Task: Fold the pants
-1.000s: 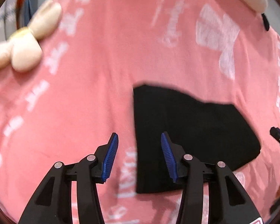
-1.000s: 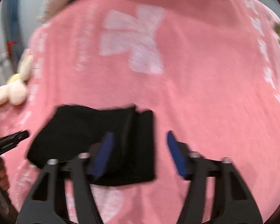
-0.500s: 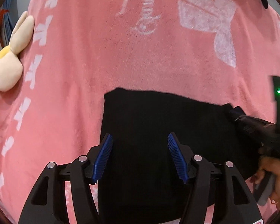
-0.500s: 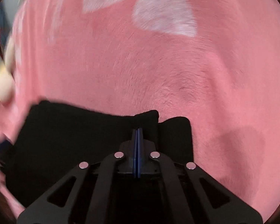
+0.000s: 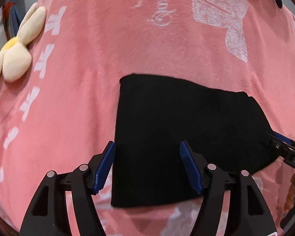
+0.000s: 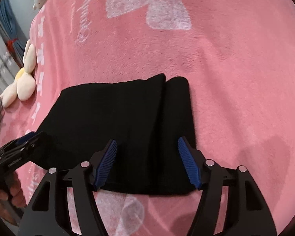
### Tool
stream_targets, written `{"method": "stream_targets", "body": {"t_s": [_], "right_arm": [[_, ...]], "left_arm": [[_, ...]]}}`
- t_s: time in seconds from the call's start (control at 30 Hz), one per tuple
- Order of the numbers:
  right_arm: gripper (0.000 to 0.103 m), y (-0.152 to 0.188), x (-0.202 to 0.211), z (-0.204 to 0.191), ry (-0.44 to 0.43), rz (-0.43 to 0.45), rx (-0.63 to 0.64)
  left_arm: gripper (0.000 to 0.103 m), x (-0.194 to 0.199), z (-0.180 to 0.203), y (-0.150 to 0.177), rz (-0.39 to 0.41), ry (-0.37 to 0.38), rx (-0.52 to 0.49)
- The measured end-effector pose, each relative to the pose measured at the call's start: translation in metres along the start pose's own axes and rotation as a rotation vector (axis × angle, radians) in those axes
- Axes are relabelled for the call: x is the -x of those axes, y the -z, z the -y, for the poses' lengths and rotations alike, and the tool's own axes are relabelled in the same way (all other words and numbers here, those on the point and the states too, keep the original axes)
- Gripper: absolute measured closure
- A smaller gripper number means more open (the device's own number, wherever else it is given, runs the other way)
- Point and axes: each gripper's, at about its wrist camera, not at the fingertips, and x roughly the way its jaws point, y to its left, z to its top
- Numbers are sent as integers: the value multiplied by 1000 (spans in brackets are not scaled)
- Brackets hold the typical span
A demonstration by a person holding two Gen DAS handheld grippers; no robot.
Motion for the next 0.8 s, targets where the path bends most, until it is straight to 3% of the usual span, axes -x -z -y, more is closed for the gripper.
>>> {"method": "stream_targets", "body": {"t_s": [0.2,0.33,0.47,0.57,0.63,0.67,0.8], "right_arm": [[66,-11,-10,-16,60,1,102],[68,-6,10,-23,59,23,120],[67,8,-7,-16,38,-64,101],[67,3,-17,-1,-54,-81,-22],[73,-3,-17,-2,-57,-92,-24],[88,-7,-13,-7,-70,-86,5],[92,-14,40,-21,-79,62,48]], "left_arm": [[38,3,-1,8,-26,1,39],[37,7,-4,10,-29,18,63],[35,8,-3,14,-34,16,57],[35,7,1,16,-36,4,41],[35,6,2,16,-38,-1,38],[35,6,1,16,-41,1,43],[35,8,-2,16,-46,14,54]]}}
